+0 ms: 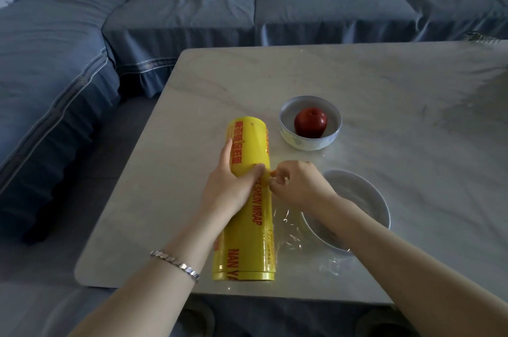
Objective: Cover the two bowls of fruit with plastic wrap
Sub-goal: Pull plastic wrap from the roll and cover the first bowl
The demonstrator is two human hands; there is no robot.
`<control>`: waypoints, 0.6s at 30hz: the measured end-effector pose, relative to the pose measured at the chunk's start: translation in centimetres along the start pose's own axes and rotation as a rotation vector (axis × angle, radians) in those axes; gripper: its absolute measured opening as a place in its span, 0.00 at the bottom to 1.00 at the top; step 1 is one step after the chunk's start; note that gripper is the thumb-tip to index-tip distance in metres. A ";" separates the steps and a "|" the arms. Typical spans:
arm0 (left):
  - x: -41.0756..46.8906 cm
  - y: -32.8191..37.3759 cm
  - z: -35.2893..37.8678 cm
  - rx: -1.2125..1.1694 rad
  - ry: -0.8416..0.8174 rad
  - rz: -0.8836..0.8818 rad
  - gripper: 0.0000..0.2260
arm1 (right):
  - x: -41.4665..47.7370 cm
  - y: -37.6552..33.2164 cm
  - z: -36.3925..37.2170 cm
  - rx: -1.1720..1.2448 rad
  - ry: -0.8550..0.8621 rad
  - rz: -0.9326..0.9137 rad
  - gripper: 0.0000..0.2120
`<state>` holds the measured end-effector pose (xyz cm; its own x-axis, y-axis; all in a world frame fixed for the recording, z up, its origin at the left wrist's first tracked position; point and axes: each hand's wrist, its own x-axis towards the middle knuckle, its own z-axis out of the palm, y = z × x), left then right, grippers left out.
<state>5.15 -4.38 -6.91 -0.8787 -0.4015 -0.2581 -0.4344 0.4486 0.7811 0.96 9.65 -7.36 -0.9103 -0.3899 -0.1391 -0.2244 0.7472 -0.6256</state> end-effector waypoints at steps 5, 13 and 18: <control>1.2 0.2 0.1 0.131 0.006 -0.008 0.38 | 0.1 -0.6 -0.4 -0.116 -0.043 -0.073 0.18; 2.0 -0.2 0.2 0.138 -0.012 -0.040 0.38 | 0.7 -0.6 0.1 -0.127 -0.061 -0.012 0.16; 1.9 -0.5 0.3 0.130 -0.024 -0.034 0.38 | 1.3 -0.6 0.5 0.111 0.045 0.213 0.16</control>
<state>3.62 -5.16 -7.91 -0.8667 -0.4002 -0.2977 -0.4847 0.5350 0.6920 0.08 8.36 -7.55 -0.9481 -0.2033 -0.2444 0.0120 0.7454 -0.6665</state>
